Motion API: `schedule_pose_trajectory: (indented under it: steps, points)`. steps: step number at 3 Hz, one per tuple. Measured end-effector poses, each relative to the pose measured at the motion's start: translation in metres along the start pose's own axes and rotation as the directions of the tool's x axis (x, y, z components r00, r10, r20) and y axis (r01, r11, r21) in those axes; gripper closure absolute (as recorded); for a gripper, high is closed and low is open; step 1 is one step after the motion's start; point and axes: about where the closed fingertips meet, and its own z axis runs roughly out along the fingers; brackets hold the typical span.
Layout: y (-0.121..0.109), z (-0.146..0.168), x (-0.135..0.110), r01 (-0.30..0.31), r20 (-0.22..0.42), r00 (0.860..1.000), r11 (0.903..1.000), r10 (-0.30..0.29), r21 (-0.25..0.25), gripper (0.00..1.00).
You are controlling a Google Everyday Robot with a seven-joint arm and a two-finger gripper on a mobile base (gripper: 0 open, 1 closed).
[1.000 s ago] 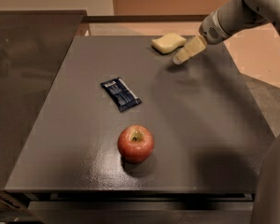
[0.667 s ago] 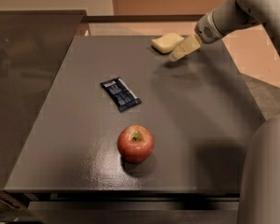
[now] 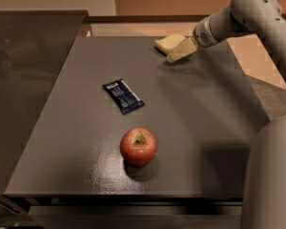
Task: Move sponge near rxbar blueberry
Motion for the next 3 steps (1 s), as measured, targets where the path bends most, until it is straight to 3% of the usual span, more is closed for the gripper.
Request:
schedule_pose_trajectory:
  steps: [1, 3]
  points:
    - [-0.005, 0.015, -0.001, -0.006, 0.03, 1.0, 1.0, 0.006, 0.003, 0.0]
    - [-0.004, 0.03, -0.007, -0.033, 0.102, 0.994, 0.9958, 0.042, -0.085, 0.41]
